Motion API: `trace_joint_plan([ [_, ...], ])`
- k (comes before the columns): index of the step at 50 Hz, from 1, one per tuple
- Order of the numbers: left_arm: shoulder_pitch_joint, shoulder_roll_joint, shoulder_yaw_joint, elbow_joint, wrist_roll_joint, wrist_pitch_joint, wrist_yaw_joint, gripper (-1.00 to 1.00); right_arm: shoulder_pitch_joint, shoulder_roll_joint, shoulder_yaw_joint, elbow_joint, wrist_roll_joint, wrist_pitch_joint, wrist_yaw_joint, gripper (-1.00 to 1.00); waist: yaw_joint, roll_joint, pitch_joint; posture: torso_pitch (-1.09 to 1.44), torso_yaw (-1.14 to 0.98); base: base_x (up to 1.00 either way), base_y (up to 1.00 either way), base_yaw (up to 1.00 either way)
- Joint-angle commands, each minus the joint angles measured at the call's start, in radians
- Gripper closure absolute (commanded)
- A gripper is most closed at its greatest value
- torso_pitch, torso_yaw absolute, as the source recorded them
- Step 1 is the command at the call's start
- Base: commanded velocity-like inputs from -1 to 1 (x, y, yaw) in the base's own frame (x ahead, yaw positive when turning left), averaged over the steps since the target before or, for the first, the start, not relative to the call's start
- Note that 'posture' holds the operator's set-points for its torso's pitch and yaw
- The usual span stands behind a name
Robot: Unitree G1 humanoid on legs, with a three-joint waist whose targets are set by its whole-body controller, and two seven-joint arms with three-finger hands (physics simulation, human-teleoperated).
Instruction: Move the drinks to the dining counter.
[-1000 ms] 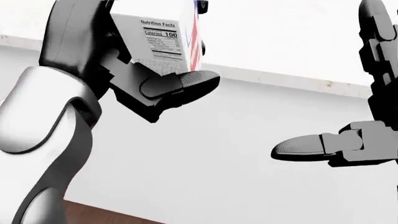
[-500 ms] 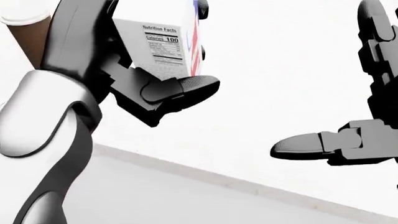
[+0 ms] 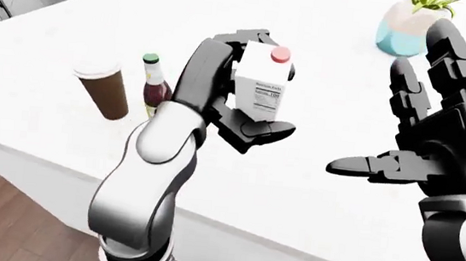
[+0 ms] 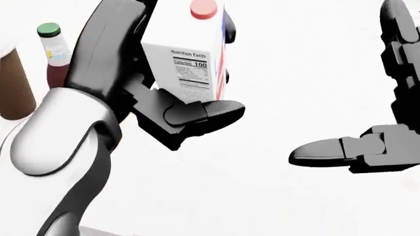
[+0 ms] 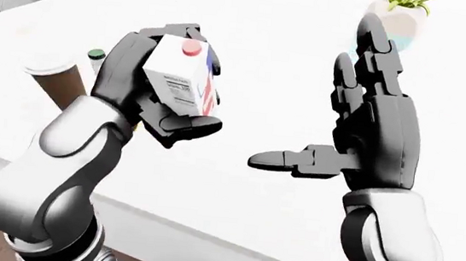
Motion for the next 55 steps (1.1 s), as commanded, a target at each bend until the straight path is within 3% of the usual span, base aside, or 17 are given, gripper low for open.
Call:
trace_joint_plan([
  [1,-0.016,-0.002,0.006,-0.044,0.013,-0.048,0.001,1.0,-0.024,-0.015,-0.012,-0.025,0.008,-0.029,-0.005,-1.0,0.001,-0.009,-0.032,0.0,0.0,0.0,0.0,0.0],
  [11,0.087,-0.028,-0.036,-0.037,0.063,-0.108,-0.03,1.0,-0.02,-0.044,-0.02,-0.025,0.061,-0.037,-0.046,-1.0,-0.004,-0.016,-0.042,0.0,0.0,0.0,0.0,0.0],
  [22,0.16,-0.043,-0.017,0.094,0.093,-0.26,-0.058,1.0,-0.04,-0.042,-0.024,-0.025,0.064,-0.019,-0.047,-1.0,0.001,-0.022,-0.035,0.0,0.0,0.0,0.0,0.0],
  [43,0.178,-0.049,-0.005,0.333,0.127,-0.401,-0.038,1.0,-0.029,-0.043,-0.022,-0.025,0.066,-0.03,-0.052,-1.0,-0.002,-0.019,-0.037,0.0,0.0,0.0,0.0,0.0],
  [55,0.145,-0.04,0.038,0.465,0.049,-0.461,-0.01,1.0,-0.038,-0.032,-0.025,-0.025,0.052,-0.02,-0.039,-1.0,-0.006,-0.014,-0.043,0.0,0.0,0.0,0.0,0.0],
])
